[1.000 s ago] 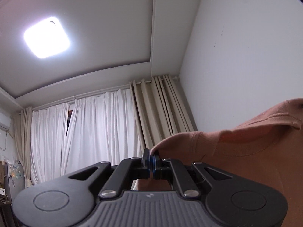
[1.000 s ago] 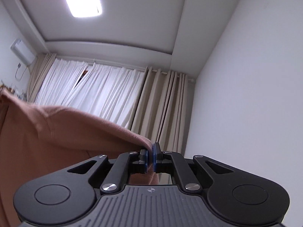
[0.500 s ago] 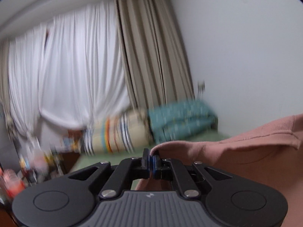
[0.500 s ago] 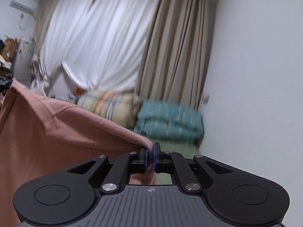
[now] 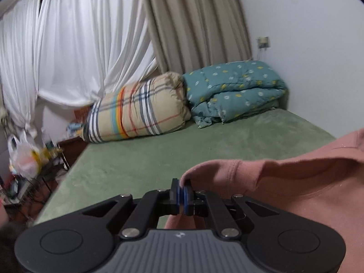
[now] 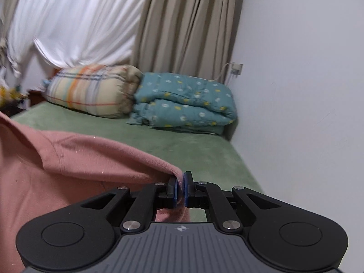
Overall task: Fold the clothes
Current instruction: 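Lay the sweatshirt flat on the bed and open both grippers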
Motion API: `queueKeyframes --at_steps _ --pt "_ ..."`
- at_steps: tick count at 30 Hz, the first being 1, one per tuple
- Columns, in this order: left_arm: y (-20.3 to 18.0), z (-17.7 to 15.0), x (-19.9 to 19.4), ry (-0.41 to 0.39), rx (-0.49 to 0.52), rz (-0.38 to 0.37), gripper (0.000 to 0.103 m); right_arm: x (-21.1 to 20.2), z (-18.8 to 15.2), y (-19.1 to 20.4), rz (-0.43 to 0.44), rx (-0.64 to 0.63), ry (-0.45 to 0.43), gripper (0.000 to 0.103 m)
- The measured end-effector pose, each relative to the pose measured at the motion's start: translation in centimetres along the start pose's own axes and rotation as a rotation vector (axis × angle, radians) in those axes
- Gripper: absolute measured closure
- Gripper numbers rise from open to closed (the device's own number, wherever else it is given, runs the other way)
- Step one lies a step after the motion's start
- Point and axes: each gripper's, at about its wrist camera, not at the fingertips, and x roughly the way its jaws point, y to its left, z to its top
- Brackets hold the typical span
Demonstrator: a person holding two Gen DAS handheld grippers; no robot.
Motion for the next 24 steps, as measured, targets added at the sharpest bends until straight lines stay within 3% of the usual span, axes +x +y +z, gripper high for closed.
queueKeyframes --at_steps 1,2,3,4,6,9,11,15,20,24 --pt "-0.1 0.1 2.4 0.111 -0.025 -0.02 0.045 2.2 -0.5 0.2 0.005 0.009 0.081 0.072" --pt "0.0 -0.3 3.8 0.184 -0.045 -0.026 0.044 4.2 -1.0 0.3 0.008 0.021 0.156 0.053" --pt "0.5 -1.2 5.2 0.273 -0.085 -0.037 0.045 5.3 -1.7 0.2 0.009 0.04 0.202 0.052" --pt "1.1 -2.1 5.6 0.293 -0.112 -0.053 0.045 5.7 -2.5 0.1 0.012 0.059 0.211 0.052" --pt "2.6 -4.0 5.6 0.305 -0.15 -0.092 0.044 5.5 -4.5 -0.4 0.038 0.109 0.199 0.041" --pt "4.5 -7.3 3.5 0.326 -0.158 -0.153 0.044 3.3 -7.5 -1.3 0.093 0.101 0.206 0.04" --pt "5.6 -9.3 1.0 0.333 -0.146 -0.177 0.044 -0.1 -10.6 -2.5 0.149 0.11 0.233 0.04" --pt "6.7 -15.0 -8.6 0.28 -0.152 -0.25 0.04 -8.3 -16.2 -4.0 0.235 0.142 0.267 0.04" --pt "5.5 -20.6 -17.7 0.247 -0.213 -0.338 0.039 -21.0 -23.1 0.8 0.296 -0.057 0.294 0.04" --pt "2.7 -23.9 -23.9 0.221 -0.156 -0.377 0.038 -27.3 -27.7 5.1 0.267 -0.164 0.325 0.04"
